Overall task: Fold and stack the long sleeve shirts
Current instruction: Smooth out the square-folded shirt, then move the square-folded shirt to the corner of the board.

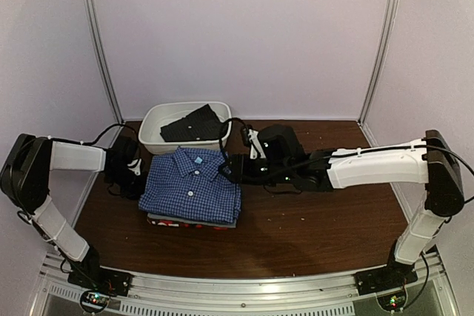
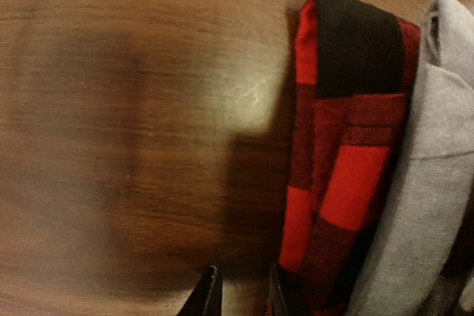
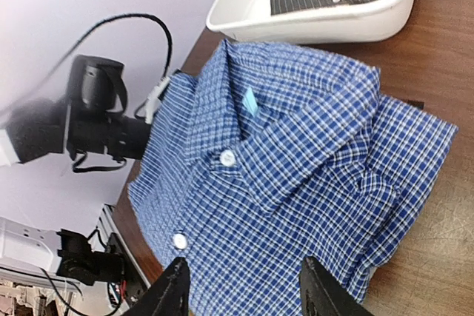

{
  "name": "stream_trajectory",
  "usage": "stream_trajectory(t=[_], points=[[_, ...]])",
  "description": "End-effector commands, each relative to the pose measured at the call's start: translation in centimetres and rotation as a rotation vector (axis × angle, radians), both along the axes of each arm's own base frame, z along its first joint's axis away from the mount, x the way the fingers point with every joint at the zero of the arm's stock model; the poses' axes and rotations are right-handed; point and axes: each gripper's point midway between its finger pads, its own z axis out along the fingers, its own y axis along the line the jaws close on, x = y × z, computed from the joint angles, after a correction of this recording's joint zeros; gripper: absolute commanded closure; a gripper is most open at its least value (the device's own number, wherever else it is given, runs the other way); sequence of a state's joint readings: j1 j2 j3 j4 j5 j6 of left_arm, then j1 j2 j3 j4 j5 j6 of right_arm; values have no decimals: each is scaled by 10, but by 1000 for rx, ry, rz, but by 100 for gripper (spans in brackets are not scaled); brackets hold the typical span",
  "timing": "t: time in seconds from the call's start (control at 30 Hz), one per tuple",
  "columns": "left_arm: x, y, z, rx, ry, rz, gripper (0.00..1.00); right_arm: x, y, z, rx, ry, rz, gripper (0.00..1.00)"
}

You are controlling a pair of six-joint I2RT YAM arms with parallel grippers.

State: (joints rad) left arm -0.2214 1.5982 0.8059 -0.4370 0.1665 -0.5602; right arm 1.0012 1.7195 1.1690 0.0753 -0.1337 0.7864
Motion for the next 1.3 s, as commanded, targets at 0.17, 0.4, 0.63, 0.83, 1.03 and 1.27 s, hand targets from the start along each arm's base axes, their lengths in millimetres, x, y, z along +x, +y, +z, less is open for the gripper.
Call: stream_trajectory(t=[0.17,0.4,0.63,0.83,1.03,1.27], points=[[-32,-32,-14,-85,63,-55,77,20,-55,50,21,-108,-118,45],[-40,-85,-5,-170,66,-108,78,27,-95,47,-2,-113,-180,43],[-44,-168,6,-259,58,-167,78,19,-121,40,-68,-122,-202,42],[-35,-249,6,-346,62,-227,79,7,-137,38,-107,-122,-196,41],[-4,-326,20,-427,12,-304,79,-10,-149,25,-144,-87,-171,40],[28,-388,6,-504,10,-356,81,-22,-167,20,-171,-67,-194,39]])
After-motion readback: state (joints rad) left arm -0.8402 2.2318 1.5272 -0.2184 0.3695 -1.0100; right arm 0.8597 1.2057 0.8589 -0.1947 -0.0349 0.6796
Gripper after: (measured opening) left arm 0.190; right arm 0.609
